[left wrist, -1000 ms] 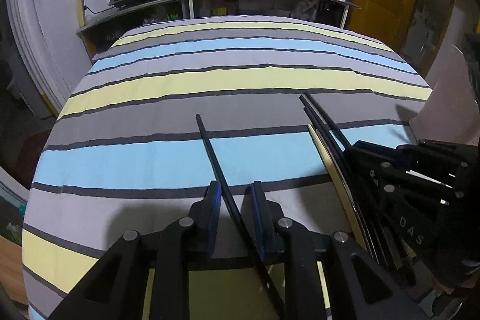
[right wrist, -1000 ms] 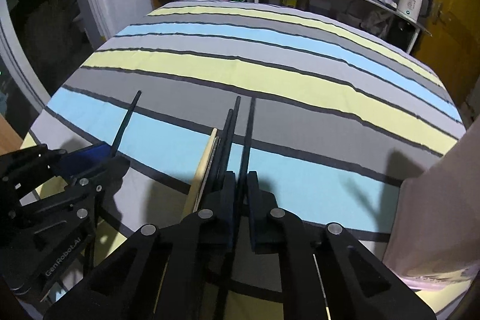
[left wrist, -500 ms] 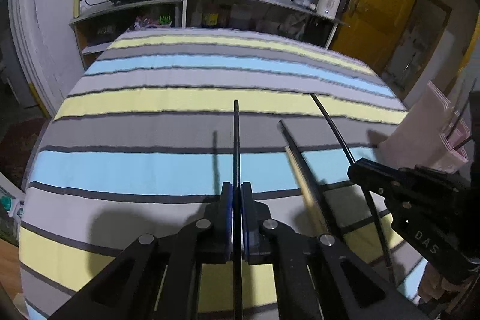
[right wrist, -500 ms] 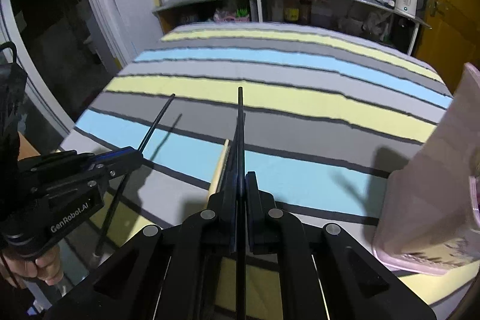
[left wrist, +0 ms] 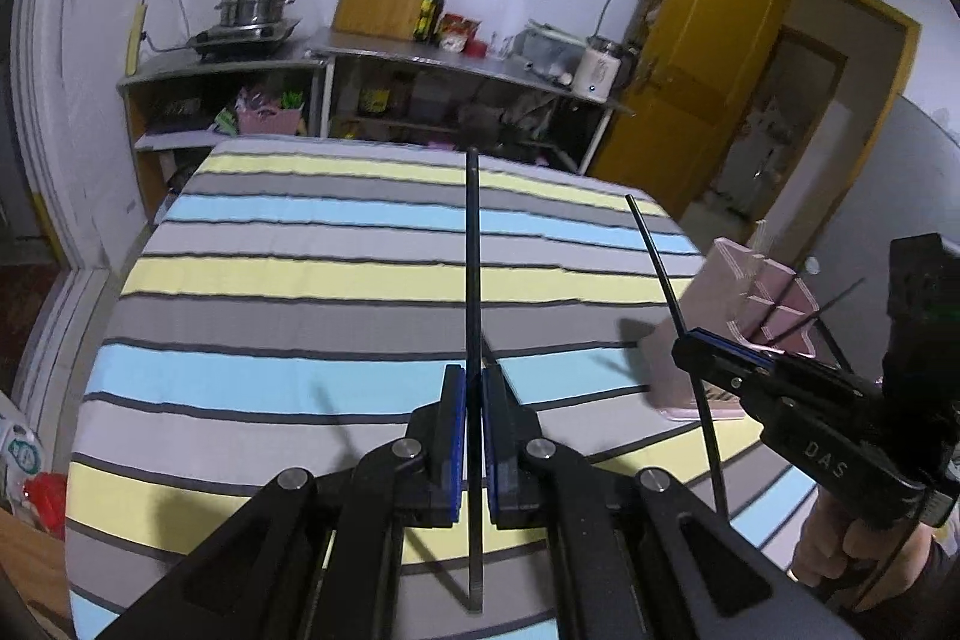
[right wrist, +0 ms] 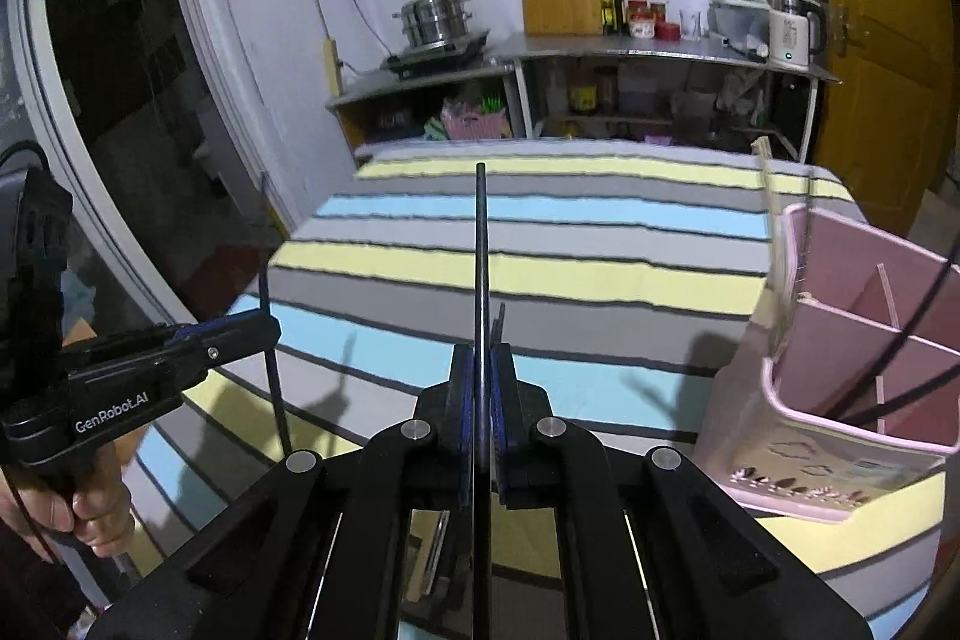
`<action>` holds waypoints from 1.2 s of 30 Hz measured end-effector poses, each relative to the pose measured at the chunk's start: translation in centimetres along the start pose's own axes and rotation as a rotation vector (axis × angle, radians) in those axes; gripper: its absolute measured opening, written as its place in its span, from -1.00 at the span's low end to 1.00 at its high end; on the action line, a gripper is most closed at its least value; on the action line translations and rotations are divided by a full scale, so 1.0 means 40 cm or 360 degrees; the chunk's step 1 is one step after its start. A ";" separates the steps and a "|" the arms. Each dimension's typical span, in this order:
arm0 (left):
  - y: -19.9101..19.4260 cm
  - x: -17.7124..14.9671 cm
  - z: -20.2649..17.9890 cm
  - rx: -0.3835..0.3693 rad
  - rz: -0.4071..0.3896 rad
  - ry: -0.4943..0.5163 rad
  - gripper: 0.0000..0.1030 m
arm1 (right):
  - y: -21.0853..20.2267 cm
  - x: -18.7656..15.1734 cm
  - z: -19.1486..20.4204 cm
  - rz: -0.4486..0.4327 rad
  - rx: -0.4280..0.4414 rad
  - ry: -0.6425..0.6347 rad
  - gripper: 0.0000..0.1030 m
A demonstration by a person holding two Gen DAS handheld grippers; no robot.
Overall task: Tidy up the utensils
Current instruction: 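Lift both black chopsticks and carry them above the pink holder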
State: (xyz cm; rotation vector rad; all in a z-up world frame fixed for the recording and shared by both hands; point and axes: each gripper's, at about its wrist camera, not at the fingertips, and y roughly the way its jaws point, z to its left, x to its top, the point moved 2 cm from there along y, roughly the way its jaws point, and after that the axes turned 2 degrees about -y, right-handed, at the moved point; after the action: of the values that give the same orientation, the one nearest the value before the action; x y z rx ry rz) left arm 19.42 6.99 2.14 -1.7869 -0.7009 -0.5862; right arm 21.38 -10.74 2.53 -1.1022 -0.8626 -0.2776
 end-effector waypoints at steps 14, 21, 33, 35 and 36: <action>-0.081 0.005 -0.094 -0.0116 -0.0028 0.0090 -0.91 | -0.130 0.013 -0.023 -0.0193 0.0047 0.0072 -0.90; -0.085 0.009 -0.119 -0.0130 -0.0019 0.0117 -0.91 | -0.151 0.006 -0.042 -0.0219 0.0060 0.0094 -0.90; -0.101 0.039 -0.172 -0.0225 -0.0012 0.0172 -0.91 | -0.227 -0.005 -0.066 -0.0291 0.0032 0.0129 -0.90; -0.100 0.046 -0.192 -0.0250 -0.0012 0.0193 -0.91 | -0.251 -0.006 -0.076 -0.0314 0.0013 0.0142 -0.90; -0.100 0.049 -0.202 -0.0261 -0.0012 0.0203 -0.91 | -0.262 -0.005 -0.084 -0.0325 0.0002 0.0153 -0.90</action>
State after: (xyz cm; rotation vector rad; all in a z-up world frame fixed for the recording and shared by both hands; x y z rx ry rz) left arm 17.54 0.64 8.56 -1.8790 -0.5865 -0.7745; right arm 16.62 -18.49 8.74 -0.9922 -0.8902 -0.4956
